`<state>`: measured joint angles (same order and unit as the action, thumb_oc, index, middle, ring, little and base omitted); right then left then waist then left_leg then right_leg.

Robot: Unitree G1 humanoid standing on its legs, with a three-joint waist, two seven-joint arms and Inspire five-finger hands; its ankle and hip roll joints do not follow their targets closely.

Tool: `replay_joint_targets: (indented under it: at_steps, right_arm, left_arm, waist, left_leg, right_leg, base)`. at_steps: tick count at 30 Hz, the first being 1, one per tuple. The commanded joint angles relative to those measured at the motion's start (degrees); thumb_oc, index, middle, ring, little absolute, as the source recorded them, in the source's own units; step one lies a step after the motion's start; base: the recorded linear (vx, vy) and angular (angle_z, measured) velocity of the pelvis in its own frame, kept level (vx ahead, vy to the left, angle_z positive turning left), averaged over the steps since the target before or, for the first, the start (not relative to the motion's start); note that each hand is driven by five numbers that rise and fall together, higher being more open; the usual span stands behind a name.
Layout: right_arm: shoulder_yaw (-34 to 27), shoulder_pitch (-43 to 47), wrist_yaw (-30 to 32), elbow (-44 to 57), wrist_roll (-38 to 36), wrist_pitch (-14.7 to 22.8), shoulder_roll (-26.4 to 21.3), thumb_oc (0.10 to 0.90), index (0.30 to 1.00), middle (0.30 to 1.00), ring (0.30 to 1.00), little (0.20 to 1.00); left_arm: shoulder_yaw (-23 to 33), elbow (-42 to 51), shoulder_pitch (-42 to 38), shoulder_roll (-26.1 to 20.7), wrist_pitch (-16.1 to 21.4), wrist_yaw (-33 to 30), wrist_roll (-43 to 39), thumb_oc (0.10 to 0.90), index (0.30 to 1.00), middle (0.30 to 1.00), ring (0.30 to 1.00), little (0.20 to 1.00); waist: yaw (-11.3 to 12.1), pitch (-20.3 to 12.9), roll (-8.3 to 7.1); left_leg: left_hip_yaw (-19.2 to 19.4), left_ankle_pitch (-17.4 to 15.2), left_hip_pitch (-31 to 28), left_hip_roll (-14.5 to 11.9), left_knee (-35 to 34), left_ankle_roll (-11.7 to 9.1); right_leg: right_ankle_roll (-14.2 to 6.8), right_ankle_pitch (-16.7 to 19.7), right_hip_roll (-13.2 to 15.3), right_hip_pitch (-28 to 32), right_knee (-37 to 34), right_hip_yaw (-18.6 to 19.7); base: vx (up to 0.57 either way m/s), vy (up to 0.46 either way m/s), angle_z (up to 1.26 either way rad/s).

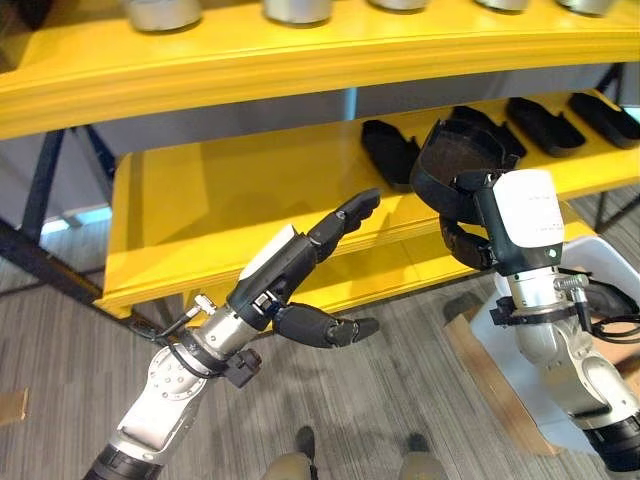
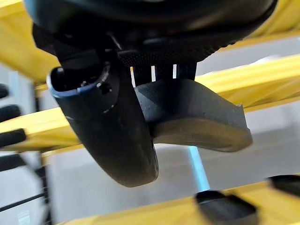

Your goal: Move parts from the plastic box to the shelf.

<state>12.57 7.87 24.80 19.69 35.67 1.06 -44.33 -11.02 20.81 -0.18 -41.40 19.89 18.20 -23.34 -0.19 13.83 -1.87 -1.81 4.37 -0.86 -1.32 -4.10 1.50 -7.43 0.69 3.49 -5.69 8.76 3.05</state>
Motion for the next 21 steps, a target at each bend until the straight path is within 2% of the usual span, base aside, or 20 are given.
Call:
replay_joint_targets:
  at_steps: [1, 2, 4, 7, 10, 12, 14, 16, 17, 18, 19, 21]
  right_arm:
    - [-2.86, 9.21, 6.22, 8.39, 1.73, 4.03, -5.4, 0.4, 0.3, 0.3, 0.3, 0.3]
    - [-0.15, 11.88, 7.19, 8.17, 2.82, 3.85, -6.06, 0.4, 0.3, 0.3, 0.3, 0.3]
    - [3.32, 15.81, 9.09, 5.05, 3.37, 3.36, -7.27, 0.4, 0.3, 0.3, 0.3, 0.3]
    - [3.83, 16.94, 9.61, 4.4, 3.79, 4.75, -7.67, 0.4, 0.3, 0.3, 0.3, 0.3]
    - [2.05, 15.31, 7.84, 5.81, 6.06, 2.85, -6.84, 0.4, 0.3, 0.3, 0.3, 0.3]
    - [1.93, 15.5, 7.51, 6.0, 6.95, 3.13, -6.82, 0.4, 0.3, 0.3, 0.3, 0.3]
    - [2.52, 16.38, 6.79, 6.04, 7.46, 3.32, -6.99, 0.4, 0.3, 0.3, 0.3, 0.3]
    - [4.24, 18.76, 5.43, 6.28, 8.23, 4.05, -7.47, 0.4, 0.3, 0.3, 0.3, 0.3]
    - [4.46, 19.05, 5.36, 6.2, 8.2, 4.03, -7.52, 0.4, 0.3, 0.3, 0.3, 0.3]
    - [5.65, 20.79, 4.59, 5.95, 7.85, 4.8, -8.3, 0.4, 0.3, 0.3, 0.3, 0.3]
    - [5.92, 21.17, 4.4, 5.84, 7.79, 4.94, -8.44, 0.4, 0.3, 0.3, 0.3, 0.3]
    - [7.93, 23.59, 3.56, 5.06, 7.23, 5.61, -9.2, 0.4, 0.3, 0.3, 0.3, 0.3]
  left_arm:
    - [-1.35, 5.04, -4.23, 2.71, 5.47, -1.46, -2.98, 0.9, 1.0, 1.0, 1.0, 1.0]
    - [-3.4, 4.36, -6.53, 2.41, 6.54, -2.84, -1.48, 0.9, 1.0, 1.0, 1.0, 1.0]
    - [-5.41, 1.25, -9.13, 1.8, 9.02, -2.13, -2.1, 0.9, 1.0, 1.0, 1.0, 1.0]
    - [-5.64, 0.86, -9.0, 2.11, 9.94, -0.65, -3.27, 0.9, 1.0, 1.0, 1.0, 1.0]
    - [-6.65, 2.21, -9.57, 2.95, 9.24, 3.33, -4.89, 0.9, 1.0, 1.0, 1.0, 1.0]
    - [-7.81, 2.33, -10.68, 3.06, 8.93, 2.72, -4.83, 0.9, 1.0, 1.0, 1.0, 1.0]
    - [-8.63, 2.5, -11.32, 3.19, 9.16, 1.72, -4.4, 0.9, 1.0, 1.0, 1.0, 1.0]
    - [-9.07, 3.19, -11.74, 3.7, 8.85, -0.27, -3.17, 0.9, 1.0, 1.0, 1.0, 1.0]
    - [-9.05, 3.23, -11.77, 3.79, 8.8, -0.47, -2.96, 0.9, 1.0, 1.0, 1.0, 1.0]
    - [-9.3, 3.52, -12.2, 3.9, 8.45, -2.09, -2.7, 0.9, 1.0, 1.0, 1.0, 1.0]
    - [-9.29, 3.56, -12.24, 3.94, 8.36, -2.36, -2.74, 0.9, 1.0, 1.0, 1.0, 1.0]
    - [-9.49, 3.26, -12.68, 4.41, 8.45, -3.76, -2.45, 0.9, 1.0, 1.0, 1.0, 1.0]
  waist:
    - [-2.42, -3.59, 1.11]
    - [-3.08, -3.47, 1.08]
    - [-2.76, -2.87, 1.06]
    - [-2.96, -2.38, 1.49]
    - [-4.77, -2.39, 2.31]
    - [-5.45, -2.44, 2.6]
    - [-5.64, -2.35, 2.9]
    - [-5.78, -2.13, 3.21]
    - [-5.86, -2.08, 3.25]
    - [-6.08, -2.04, 3.45]
    - [-6.19, -2.04, 3.51]
    - [-6.75, -2.22, 3.7]
  left_leg:
    - [2.09, -8.44, -3.21, 3.36, -0.9, 2.75]
    - [1.73, -8.69, -2.3, 4.77, -0.63, 3.17]
    - [0.96, -8.81, -0.6, 6.05, 1.67, 3.39]
    - [2.03, -9.76, -0.58, 6.92, 4.39, 3.71]
    - [9.89, -11.74, -1.67, 4.42, 7.13, 2.42]
    - [11.53, -12.05, -1.48, 3.31, 8.37, 1.59]
    - [11.23, -12.28, -1.09, 2.42, 9.4, 0.88]
    - [9.96, -11.35, -0.56, -0.68, 10.4, -0.93]
    - [9.91, -11.3, -0.54, -0.82, 10.44, -1.08]
    - [9.11, -8.69, -0.18, -4.15, 10.75, -2.78]
    - [9.05, -8.33, -0.28, -4.68, 10.63, -3.05]
    - [8.99, -1.61, -0.49, -10.43, 9.8, -5.29]
  right_leg:
    - [3.71, -3.7, -6.62, 2.59, -1.65, -0.45]
    - [4.59, -4.27, -7.96, 2.38, -2.35, 1.2]
    - [5.03, -3.48, -7.78, 2.09, -2.91, 1.54]
    - [5.2, -3.45, -7.26, 3.55, -3.07, 0.43]
    - [5.43, -5.0, -5.45, 5.23, -2.41, -4.42]
    - [5.72, -5.17, -4.42, 5.19, -2.1, -5.86]
    - [6.03, -5.66, -3.64, 5.13, -1.55, -6.07]
    - [6.67, -6.85, -2.29, 4.92, -0.11, -5.65]
    - [6.74, -7.0, -2.27, 4.86, 0.1, -5.63]
    - [7.17, -8.04, -1.61, 4.62, 1.27, -5.3]
    - [7.27, -8.29, -1.53, 4.49, 1.6, -5.28]
    - [7.98, -9.55, -0.58, 3.82, 3.14, -5.49]
  base:
    - [-0.02, 0.007, 0.06]
    - [-0.07, -0.041, 0.07]
    - [-0.02, -0.098, 0.23]
    - [0.1, -0.103, 0.45]
    - [0.09, -0.044, 0.82]
    - [0.02, 0.036, 0.97]
    - [0.05, 0.077, 0.61]
    - [0.06, 0.134, 0.24]
    - [0.07, 0.199, -0.06]
    - [0.06, 0.155, -0.06]
    - [0.1, 0.293, 0.03]
    - [0.1, 0.362, -0.06]
